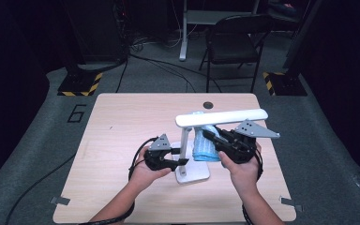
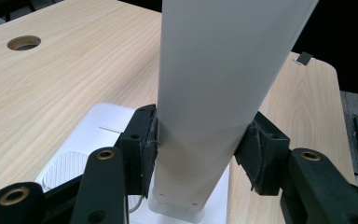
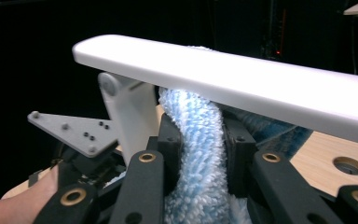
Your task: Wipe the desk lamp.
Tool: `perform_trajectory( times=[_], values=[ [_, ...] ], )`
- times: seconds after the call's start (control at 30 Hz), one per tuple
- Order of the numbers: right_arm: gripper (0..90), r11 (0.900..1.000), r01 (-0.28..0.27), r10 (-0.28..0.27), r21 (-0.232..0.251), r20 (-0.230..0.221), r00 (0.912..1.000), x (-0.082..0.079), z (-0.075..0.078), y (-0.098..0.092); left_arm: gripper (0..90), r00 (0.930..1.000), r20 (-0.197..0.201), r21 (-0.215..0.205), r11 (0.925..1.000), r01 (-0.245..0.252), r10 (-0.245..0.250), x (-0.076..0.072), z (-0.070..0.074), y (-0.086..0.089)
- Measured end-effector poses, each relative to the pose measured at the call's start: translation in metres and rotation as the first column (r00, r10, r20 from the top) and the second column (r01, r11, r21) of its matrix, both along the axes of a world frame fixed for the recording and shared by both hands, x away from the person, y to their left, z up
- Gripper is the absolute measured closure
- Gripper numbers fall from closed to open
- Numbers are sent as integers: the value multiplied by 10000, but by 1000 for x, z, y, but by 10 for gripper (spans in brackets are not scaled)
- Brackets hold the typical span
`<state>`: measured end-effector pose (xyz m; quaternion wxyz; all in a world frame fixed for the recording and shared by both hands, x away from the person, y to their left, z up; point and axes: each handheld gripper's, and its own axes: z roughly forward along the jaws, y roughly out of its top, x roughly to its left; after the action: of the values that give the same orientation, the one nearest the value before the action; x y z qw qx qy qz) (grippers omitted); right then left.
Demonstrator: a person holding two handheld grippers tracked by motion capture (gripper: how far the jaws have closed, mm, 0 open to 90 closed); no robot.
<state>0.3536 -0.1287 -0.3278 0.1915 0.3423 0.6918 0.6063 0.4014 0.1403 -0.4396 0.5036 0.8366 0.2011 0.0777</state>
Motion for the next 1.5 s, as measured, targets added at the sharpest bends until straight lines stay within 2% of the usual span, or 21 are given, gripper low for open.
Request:
perform_trajectory(
  times=[0.07,0.1,0.23,0.33,0.4,0.47,0.63,0.67,0.77,0.8,0.97,1.2,1.27,1.4,1.5],
  values=[
    [728,9999,93,-91,119,-151,9998,1,-1,-6,508,9999,-144,-86,10000,-17,16,-1,-1,0],
    [727,9998,156,-153,142,-206,9997,1,-2,-10,508,10000,-57,-34,10000,-8,8,0,-1,0],
    [727,9982,520,-509,293,-380,9980,3,-5,-25,508,9999,-165,-63,10000,45,-46,0,-1,2],
    [727,9952,929,-913,313,-500,9946,6,-7,-39,507,9998,-210,-150,9999,-68,65,-1,-2,3],
    [727,9917,1203,-1174,450,-620,9911,9,-9,-50,506,9994,-341,-100,9999,36,-39,0,-1,4],
    [726,9893,1374,-1332,481,-808,9878,11,-10,-59,505,9998,-180,20,10000,4,-4,0,0,2],
    [724,9888,1431,-1389,421,-884,9863,12,-12,-64,497,9991,-314,309,9991,304,-294,4,6,1],
    [723,9890,1423,-1383,412,-876,9865,12,-12,-64,492,9989,-313,223,9991,352,-345,4,7,2],
    [723,9894,1406,-1369,377,-872,9867,13,-12,-64,482,9984,-318,-7,9989,460,-460,3,18,5],
    [723,9895,1402,-1369,352,-841,9870,14,-12,-64,482,9986,-157,62,9987,513,-512,3,23,6],
    [723,9893,1424,-1392,330,-853,9866,14,-12,-63,475,9980,-97,-116,9980,618,-619,2,43,6],
    [723,9894,1425,-1397,278,-846,9866,14,-11,-63,473,9973,107,-53,9973,731,-731,2,71,3],
    [723,9896,1413,-1387,256,-836,9868,14,-11,-63,482,9976,193,-57,9978,662,-660,3,77,1],
    [723,9893,1433,-1406,278,-838,9865,14,-12,-63,489,9976,63,-138,9975,696,-695,4,86,-2],
    [723,9894,1424,-1398,269,-838,9866,14,-12,-64,488,9973,121,-90,9973,730,-729,5,91,-5]
  ],
)
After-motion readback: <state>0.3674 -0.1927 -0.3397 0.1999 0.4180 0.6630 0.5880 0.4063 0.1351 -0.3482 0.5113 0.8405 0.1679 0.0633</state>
